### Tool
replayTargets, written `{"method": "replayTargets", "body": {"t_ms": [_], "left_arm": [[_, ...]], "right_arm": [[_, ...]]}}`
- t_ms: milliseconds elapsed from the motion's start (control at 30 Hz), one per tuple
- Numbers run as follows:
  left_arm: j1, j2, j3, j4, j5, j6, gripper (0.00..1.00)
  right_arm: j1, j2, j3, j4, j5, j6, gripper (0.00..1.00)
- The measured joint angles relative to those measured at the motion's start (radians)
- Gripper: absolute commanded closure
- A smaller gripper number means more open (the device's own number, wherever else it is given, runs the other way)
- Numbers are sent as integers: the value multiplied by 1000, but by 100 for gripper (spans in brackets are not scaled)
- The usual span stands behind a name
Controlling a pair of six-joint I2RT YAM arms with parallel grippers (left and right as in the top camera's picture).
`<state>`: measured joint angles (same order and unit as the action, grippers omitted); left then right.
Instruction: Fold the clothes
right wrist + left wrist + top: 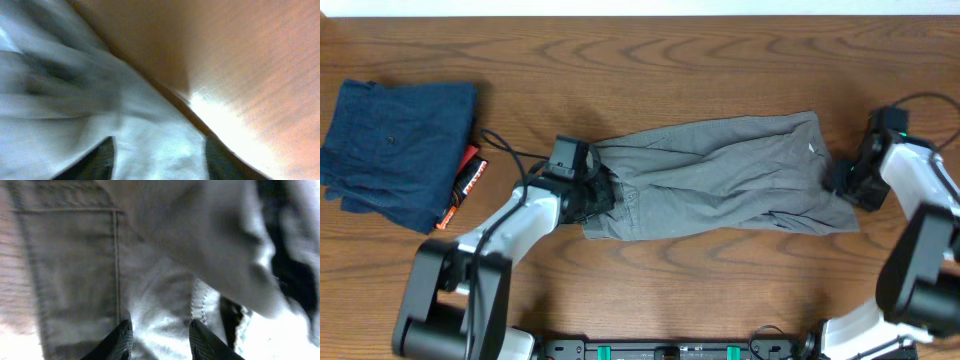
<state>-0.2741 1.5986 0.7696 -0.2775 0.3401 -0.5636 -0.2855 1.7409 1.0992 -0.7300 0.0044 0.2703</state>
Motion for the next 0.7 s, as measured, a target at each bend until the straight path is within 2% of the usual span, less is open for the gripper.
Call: {"method": "replayTargets", "body": {"t_ms": [133,233,433,600,700], "left_arm": [[16,-114,-6,68,-18,12,60],[19,-179,-6,96,-29,15,57],[19,-185,-6,76,-32,15,56],[19,-180,-6,72,-33,15,56],[19,-180,-6,72,-32,15,56]], "right_arm": [[2,-121,3,113,-122,-94,38],[6,-138,6,158,-198,-156,39],[45,-43,6,167,-279,-243,41],[65,71,6,170,-325,-281,55],[69,93,5,159,-341,-284,53]]}}
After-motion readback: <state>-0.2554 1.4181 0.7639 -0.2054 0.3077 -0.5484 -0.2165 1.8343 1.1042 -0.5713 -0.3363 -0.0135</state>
